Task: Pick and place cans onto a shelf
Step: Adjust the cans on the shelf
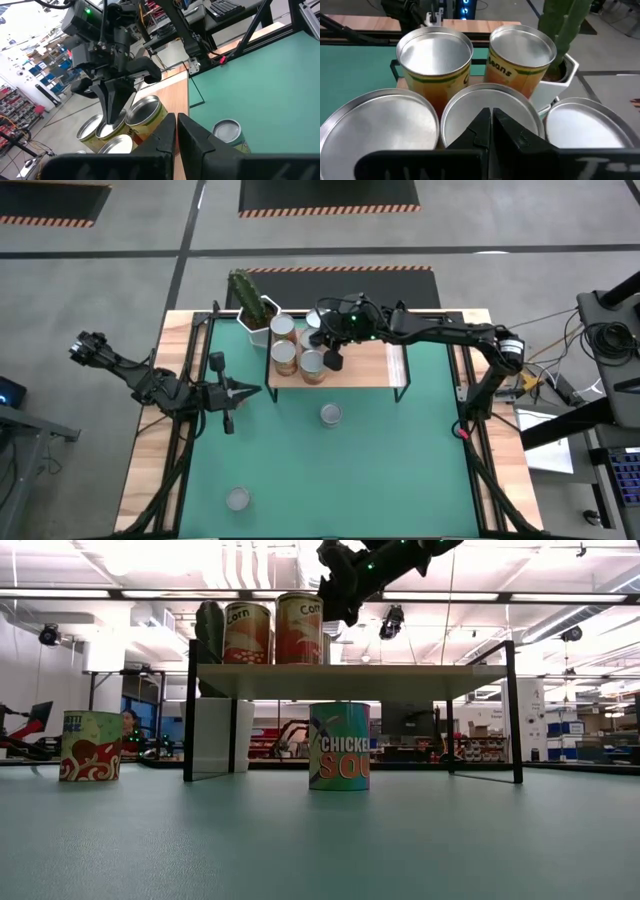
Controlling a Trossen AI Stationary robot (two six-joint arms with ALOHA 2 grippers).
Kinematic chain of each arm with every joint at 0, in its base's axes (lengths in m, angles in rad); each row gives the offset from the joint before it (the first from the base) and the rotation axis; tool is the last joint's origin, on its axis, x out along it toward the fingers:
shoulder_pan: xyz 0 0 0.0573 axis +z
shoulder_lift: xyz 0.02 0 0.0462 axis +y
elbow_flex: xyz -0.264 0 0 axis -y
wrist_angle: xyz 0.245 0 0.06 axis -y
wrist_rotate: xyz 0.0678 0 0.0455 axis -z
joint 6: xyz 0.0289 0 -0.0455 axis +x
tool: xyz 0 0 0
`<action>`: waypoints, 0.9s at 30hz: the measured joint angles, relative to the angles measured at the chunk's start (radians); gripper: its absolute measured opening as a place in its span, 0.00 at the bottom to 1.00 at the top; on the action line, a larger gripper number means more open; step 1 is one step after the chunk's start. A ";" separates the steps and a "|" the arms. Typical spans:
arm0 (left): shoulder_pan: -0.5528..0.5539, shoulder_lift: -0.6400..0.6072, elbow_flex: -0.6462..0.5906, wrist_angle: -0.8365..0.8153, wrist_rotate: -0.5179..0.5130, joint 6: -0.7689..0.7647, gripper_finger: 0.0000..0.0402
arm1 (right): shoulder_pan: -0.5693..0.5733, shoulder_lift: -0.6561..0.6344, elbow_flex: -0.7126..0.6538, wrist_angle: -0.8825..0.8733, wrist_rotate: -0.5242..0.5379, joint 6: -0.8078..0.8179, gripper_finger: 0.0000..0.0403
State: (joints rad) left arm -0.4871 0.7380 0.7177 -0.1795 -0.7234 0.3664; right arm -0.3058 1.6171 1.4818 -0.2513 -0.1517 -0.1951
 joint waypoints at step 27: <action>0.000 0.000 0.000 0.000 0.000 0.000 0.00 | 0.000 -0.017 -0.013 -0.056 0.022 0.000 0.02</action>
State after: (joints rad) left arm -0.4870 0.7383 0.7177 -0.1793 -0.7234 0.3664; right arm -0.3054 1.6005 1.4689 -0.3071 -0.1295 -0.1947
